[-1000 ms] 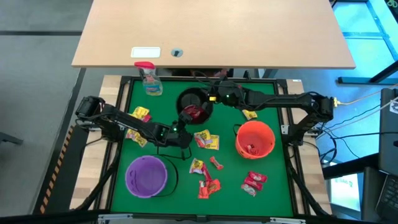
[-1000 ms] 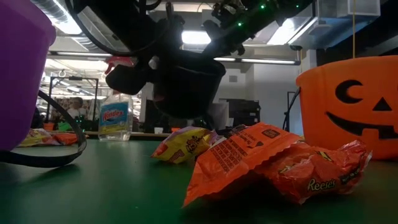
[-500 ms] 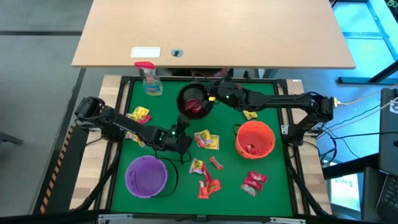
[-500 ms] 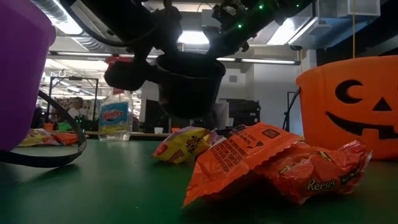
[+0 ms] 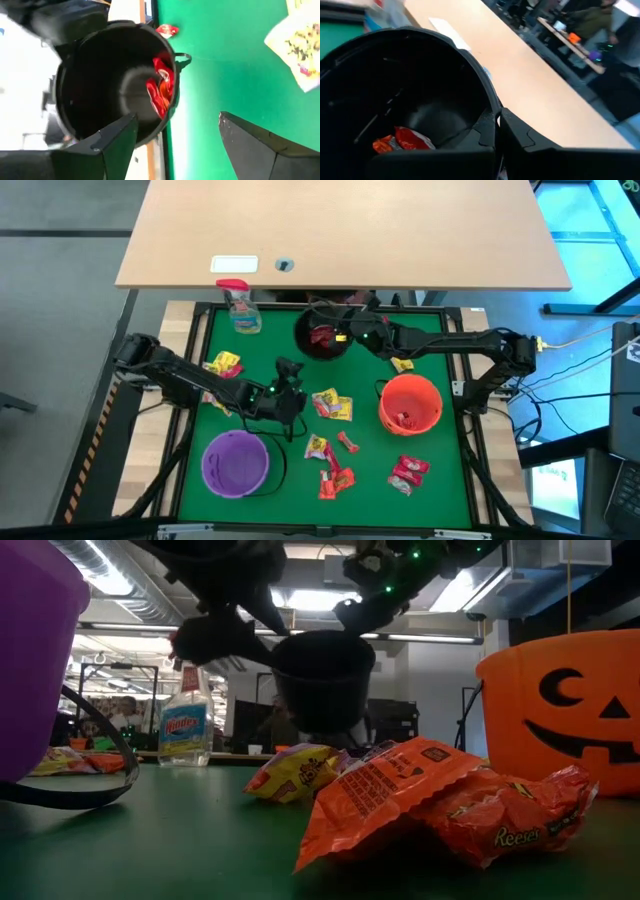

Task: Sort candy
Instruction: Remove the orange candy from the black bucket

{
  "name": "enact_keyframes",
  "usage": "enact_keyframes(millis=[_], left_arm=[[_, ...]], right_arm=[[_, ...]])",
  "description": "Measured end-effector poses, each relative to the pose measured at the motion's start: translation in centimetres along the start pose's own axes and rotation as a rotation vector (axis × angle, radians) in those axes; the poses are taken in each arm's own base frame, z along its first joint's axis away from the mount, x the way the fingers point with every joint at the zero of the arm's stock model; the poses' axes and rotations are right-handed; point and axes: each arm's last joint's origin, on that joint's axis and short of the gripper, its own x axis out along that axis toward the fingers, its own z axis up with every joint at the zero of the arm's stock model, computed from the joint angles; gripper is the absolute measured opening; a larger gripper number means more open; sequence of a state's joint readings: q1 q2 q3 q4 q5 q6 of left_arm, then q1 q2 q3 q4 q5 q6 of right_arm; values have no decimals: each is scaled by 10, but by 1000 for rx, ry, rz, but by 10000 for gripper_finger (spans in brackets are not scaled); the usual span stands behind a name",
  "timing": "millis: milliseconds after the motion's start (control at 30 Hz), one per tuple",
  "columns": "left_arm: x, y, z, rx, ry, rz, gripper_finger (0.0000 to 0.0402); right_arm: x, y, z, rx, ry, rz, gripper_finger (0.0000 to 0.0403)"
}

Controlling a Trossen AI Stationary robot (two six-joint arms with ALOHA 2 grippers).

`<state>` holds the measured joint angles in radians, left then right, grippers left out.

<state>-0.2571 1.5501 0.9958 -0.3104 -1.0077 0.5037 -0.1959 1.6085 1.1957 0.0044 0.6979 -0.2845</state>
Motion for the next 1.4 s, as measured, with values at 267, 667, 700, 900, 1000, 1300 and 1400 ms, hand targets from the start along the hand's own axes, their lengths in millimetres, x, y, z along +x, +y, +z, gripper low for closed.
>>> enact_keyframes(millis=[267,667,700,900,1000,1300,1400], left_arm=[[5,13,-6,-162,-8,-41,268],[22,18,-13,-333,-9,-194,268],[23,19,-13,-343,-7,-205,268],[29,20,-17,-416,-7,-296,268],[30,20,-18,-451,-7,-332,268],[30,17,-22,-461,43,-347,268],[30,16,-23,-476,50,-348,268]], right_arm=[[4,8,-6,-159,71,-135,5],[27,61,-34,-397,178,-191,5],[27,64,-35,-407,184,-197,5],[28,71,-38,-422,190,-199,5],[24,77,-37,-387,163,-150,5],[12,97,-38,-321,117,-32,11],[11,99,-38,-310,109,3,33]])
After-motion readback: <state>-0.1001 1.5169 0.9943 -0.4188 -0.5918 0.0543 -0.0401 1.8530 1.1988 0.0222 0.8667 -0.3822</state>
